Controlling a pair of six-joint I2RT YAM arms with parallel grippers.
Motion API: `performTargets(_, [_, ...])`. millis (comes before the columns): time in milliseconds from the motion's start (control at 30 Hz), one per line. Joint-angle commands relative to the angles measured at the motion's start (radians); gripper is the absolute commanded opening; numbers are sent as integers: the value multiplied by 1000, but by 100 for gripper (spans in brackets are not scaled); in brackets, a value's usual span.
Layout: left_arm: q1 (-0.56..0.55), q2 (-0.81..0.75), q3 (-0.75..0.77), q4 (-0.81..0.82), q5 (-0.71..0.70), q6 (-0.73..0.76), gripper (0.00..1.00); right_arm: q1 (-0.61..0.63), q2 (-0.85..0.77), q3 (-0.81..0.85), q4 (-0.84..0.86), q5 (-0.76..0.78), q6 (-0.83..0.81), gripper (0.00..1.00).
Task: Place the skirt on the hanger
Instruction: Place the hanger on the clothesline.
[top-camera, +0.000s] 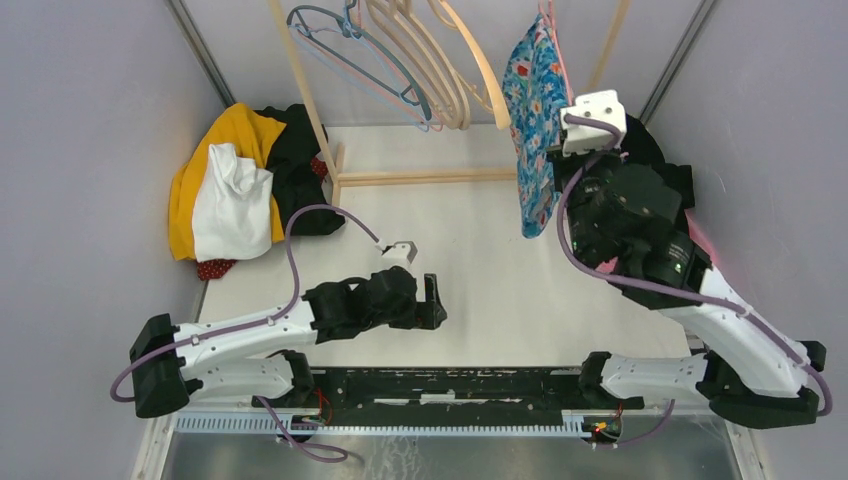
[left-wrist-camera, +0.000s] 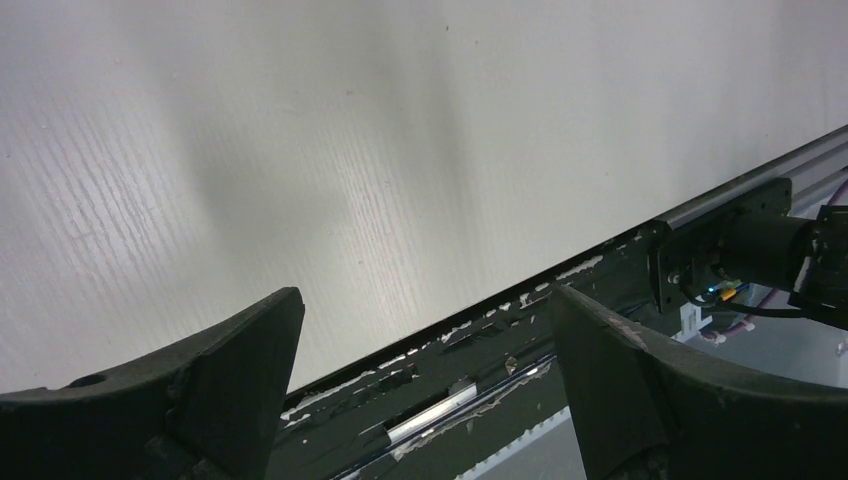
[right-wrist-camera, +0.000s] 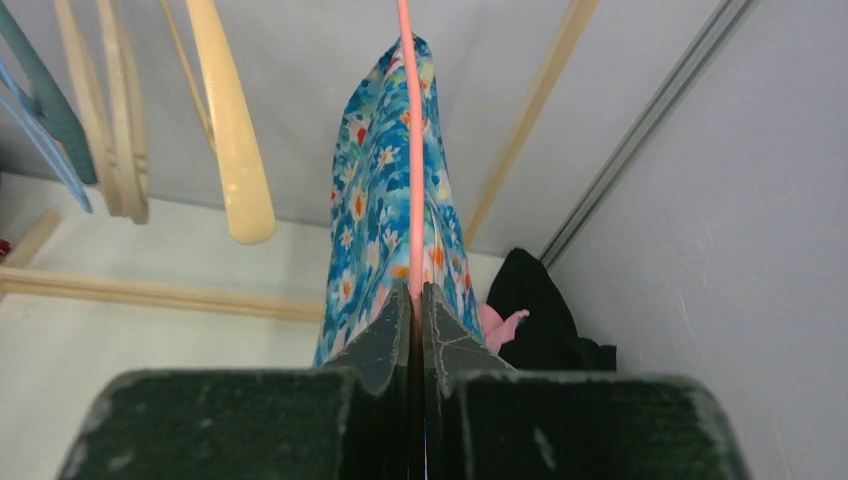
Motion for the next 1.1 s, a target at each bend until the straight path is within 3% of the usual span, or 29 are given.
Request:
performTargets(0, [3, -55, -13, 1, -10, 19, 99, -214, 31, 72, -164, -274, 268, 1])
performTargets(133, [2, -71, -26, -3, -11, 20, 99, -382, 76, 96, -197, -460, 370, 1])
performTargets(300, [2, -69, -35, 2, -4, 22, 99, -488, 114, 116, -166, -557, 399, 1])
performTargets(1067, [3, -9, -60, 53, 23, 19, 99, -659, 96, 160, -74, -691, 413, 1])
